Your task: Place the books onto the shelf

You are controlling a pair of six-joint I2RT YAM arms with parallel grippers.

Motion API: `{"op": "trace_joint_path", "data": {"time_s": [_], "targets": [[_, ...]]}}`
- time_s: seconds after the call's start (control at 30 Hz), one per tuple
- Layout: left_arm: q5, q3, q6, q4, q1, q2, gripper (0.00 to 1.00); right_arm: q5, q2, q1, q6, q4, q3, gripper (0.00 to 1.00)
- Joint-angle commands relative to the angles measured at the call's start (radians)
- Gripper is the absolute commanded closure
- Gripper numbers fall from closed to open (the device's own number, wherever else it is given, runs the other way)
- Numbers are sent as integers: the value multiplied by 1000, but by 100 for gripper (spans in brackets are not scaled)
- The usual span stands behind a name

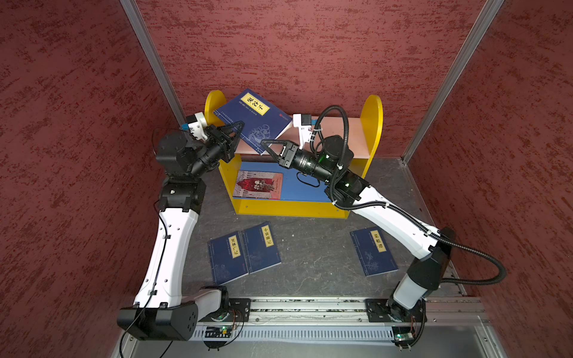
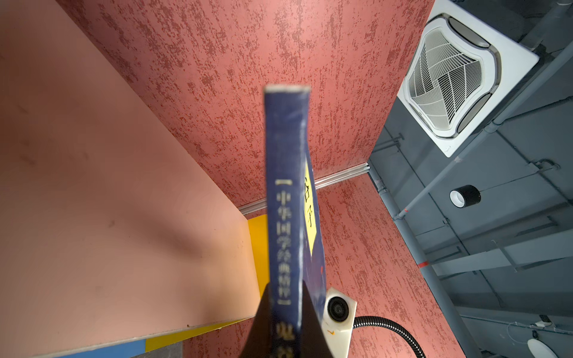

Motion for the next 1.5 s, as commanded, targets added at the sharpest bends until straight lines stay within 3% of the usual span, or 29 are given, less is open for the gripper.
{"op": "trace_joint_path", "data": {"time_s": [0.0, 0.03, 0.13, 0.27, 0.43, 0.53, 0.8, 0.97, 1.47], "targets": [[28, -11, 23, -17, -1, -37, 97, 12, 29, -3, -46, -46, 67, 92], [29, -11, 27, -23, -1, -39, 87, 9, 34, -7, -49, -62, 79, 94], [31, -17, 43, -45, 5, -53, 80, 7, 39, -15, -61, -110, 108, 94], [37, -31, 63, -67, 23, -79, 54, -22, 45, -39, -65, -176, 149, 95], [44, -38, 90, -137, 58, -112, 41, -64, 57, -69, -83, -285, 217, 95], [55, -44, 111, -172, 85, -140, 39, -87, 71, -91, -89, -360, 267, 95], [89, 13, 319, -279, 149, -169, 38, -167, 157, -128, -96, -566, 462, 95], [127, 7, 320, -276, 188, -159, 38, -230, 220, -149, -80, -681, 586, 95], [152, 1, 294, -218, 202, -127, 37, -439, 259, -198, 45, -659, 595, 94]]}}
